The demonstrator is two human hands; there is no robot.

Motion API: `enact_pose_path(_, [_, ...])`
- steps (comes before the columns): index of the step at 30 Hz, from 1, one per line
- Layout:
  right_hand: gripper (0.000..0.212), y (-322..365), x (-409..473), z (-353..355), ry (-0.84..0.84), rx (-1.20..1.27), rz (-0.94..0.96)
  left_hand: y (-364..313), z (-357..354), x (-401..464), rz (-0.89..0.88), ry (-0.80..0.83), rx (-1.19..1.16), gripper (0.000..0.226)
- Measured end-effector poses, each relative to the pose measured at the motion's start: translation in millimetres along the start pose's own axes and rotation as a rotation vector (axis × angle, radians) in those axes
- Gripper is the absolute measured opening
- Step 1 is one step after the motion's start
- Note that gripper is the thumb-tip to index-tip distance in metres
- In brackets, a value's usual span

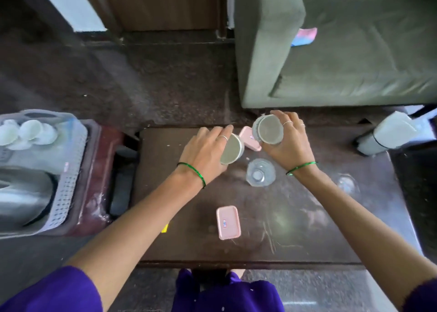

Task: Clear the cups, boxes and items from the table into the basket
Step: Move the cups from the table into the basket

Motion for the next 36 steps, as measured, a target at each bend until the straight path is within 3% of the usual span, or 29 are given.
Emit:
enact_pose_path(9, [0.071, 148, 12, -82, 0.166, -0.022, 0.295, 134, 48, -67, 0.301, 0.027, 0.107, 0.073])
enact_pose_path(17, [0.07, 272, 4, -146, 0.267, -0.008, 0.486, 233, 88, -122, 0.424, 0.009, 0.138, 0.066])
enact_pose_path(28, [0.064, 429, 37, -209, 0.329, 0.045, 0.584, 386, 189, -140, 0.582, -0.016, 0.182, 0.071])
enact_pose_path(36, [0.063, 479, 49, -272, 0.454, -0.141, 0.604, 478, 182, -157, 0.712, 0.16, 0.098, 0.063])
Point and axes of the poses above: each hand's wrist, its own x-axis towards the middle knuckle, its own z-axis out of the back of the hand, y = z × x, the point moved 4 cm from there along x, towards the middle knuckle, and after that the axes turned 10 degrees about -x, right-handed, at the moved point
